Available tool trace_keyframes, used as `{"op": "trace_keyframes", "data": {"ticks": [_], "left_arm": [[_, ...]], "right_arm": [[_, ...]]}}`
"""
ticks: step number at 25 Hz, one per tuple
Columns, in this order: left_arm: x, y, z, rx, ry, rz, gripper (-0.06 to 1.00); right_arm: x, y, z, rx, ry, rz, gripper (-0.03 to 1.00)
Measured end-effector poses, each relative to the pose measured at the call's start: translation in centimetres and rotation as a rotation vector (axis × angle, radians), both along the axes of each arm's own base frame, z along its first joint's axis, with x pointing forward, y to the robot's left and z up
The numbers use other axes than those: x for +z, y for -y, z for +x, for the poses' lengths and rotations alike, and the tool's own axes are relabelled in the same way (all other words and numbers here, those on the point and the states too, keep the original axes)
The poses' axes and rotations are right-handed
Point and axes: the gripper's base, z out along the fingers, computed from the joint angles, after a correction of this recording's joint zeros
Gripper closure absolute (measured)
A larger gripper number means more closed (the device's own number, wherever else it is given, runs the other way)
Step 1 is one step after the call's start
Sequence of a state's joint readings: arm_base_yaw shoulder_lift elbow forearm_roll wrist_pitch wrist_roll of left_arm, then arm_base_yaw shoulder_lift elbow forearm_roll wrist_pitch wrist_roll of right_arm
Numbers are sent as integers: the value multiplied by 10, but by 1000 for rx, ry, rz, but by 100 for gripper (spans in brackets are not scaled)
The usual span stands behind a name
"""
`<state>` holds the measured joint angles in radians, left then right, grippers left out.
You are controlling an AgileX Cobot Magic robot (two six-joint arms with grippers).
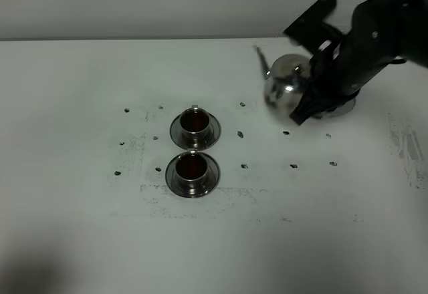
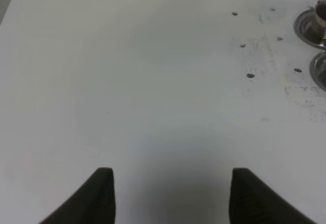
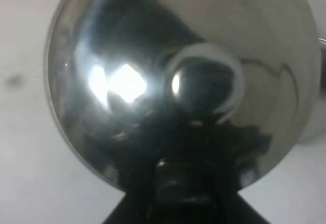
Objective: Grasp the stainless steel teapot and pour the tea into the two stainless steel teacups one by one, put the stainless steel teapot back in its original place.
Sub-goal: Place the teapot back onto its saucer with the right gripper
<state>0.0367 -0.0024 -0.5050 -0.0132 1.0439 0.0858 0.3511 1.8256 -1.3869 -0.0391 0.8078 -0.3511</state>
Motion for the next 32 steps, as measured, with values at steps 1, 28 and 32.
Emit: {"op": "trace_keyframes", "data": {"ticks": [1,28,32], "left_arm": [[0,0,0,0,0,0,46],[0,0,0,0,0,0,46],[0,0,0,0,0,0,46]], "right_arm": [[3,12,6,-64,11,11,77],[-57,55,62,-442,-93,45,77],[-61,54,65,-441,-80,52,77]]}}
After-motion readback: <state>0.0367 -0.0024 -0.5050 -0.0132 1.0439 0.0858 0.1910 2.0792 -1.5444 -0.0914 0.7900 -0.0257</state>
